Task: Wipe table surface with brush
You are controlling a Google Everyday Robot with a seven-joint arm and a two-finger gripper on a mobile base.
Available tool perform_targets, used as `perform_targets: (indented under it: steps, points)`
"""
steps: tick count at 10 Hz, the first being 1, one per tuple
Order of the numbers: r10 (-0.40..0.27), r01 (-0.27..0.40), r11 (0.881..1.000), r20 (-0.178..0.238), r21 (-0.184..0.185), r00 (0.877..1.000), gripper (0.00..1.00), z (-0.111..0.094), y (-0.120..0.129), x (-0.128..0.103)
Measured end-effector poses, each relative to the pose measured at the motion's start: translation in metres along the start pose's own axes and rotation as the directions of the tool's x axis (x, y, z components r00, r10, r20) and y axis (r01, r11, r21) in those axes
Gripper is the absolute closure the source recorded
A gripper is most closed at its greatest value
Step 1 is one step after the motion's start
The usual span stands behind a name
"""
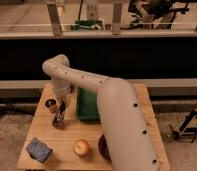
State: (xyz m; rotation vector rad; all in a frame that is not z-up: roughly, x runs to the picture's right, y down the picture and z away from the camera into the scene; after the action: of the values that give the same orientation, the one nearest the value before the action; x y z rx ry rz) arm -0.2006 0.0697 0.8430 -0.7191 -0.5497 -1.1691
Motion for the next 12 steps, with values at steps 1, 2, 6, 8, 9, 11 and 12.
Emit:
perform_targets:
  steps: [1, 2, 6, 8, 9, 11, 12]
  points:
    - [-0.013, 0.013, 1.000, 0.006, 0.006, 1.000, 1.00, 0.001, -0.013, -0.003]
    - [-0.025, 0.024, 1.000, 0.015, 0.017, 1.000, 1.00, 0.001, -0.023, -0.006]
    - [-0.086, 0.084, 0.995, 0.047, 0.048, 0.995, 1.00, 0.004, -0.053, -0.025]
    - [-0.122, 0.119, 0.992, 0.063, 0.041, 0.991, 1.00, 0.009, -0.051, -0.038]
    - [-0.144, 0.142, 0.989, 0.071, 0.033, 0.987, 1.00, 0.013, -0.051, -0.048]
    - [-0.191, 0.190, 0.982, 0.087, 0.015, 0.978, 1.00, 0.023, -0.048, -0.072]
    - [-0.201, 0.202, 0.979, 0.099, 0.008, 0.975, 1.00, 0.024, -0.043, -0.077]
